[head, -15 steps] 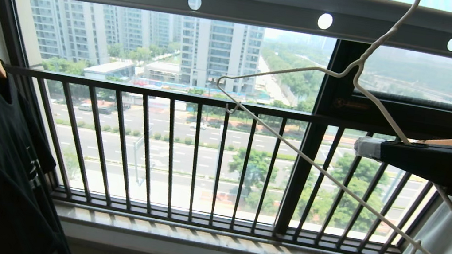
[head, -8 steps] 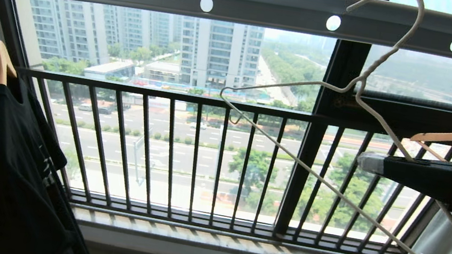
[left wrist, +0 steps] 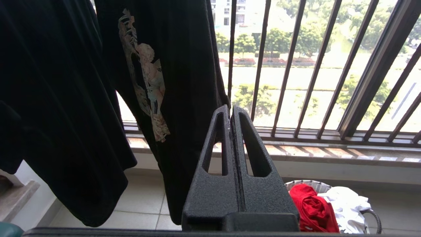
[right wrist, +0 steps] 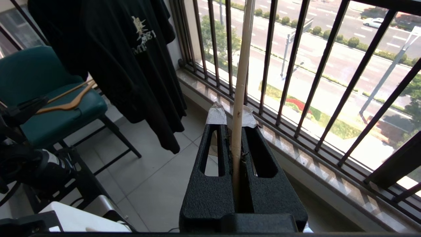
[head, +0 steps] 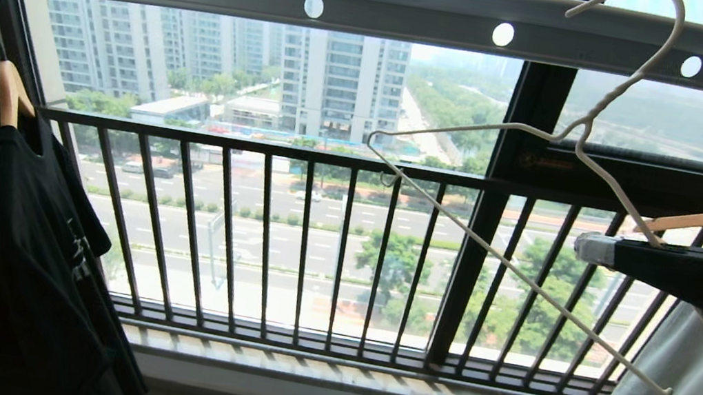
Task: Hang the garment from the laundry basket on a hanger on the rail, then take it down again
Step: Pick up the clothes rack on the clothesline, then pick up clothes from the basket
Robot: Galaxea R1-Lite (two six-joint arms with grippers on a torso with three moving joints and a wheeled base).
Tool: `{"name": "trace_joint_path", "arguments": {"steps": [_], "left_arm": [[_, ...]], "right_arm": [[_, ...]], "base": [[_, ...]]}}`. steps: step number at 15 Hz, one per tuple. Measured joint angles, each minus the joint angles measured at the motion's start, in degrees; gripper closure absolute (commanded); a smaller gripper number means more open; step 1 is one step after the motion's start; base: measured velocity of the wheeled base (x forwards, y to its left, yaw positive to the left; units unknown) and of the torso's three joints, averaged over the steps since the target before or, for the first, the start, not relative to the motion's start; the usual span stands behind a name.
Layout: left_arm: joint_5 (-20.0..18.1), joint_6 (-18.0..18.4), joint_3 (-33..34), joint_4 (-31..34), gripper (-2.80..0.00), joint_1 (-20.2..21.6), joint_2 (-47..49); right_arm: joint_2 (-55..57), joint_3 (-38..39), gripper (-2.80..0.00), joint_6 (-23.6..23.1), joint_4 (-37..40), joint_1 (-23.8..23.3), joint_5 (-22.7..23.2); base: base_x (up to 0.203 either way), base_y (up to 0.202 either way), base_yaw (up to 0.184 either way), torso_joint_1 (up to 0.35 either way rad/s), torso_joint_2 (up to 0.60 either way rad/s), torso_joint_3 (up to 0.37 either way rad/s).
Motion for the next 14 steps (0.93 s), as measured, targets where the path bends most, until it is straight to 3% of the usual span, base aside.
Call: {"name": "trace_joint_path", "arguments": {"steps": [14], "left_arm": [[0.02, 0.02, 0.0, 0.02, 0.0, 0.03, 0.0]], "right_arm": [[-1.3, 1.63, 0.0, -0.29, -0.17, -0.79, 1.43]], "base": [[0.0, 0.0, 0.0, -0.137, 0.3, 0.16]]}}
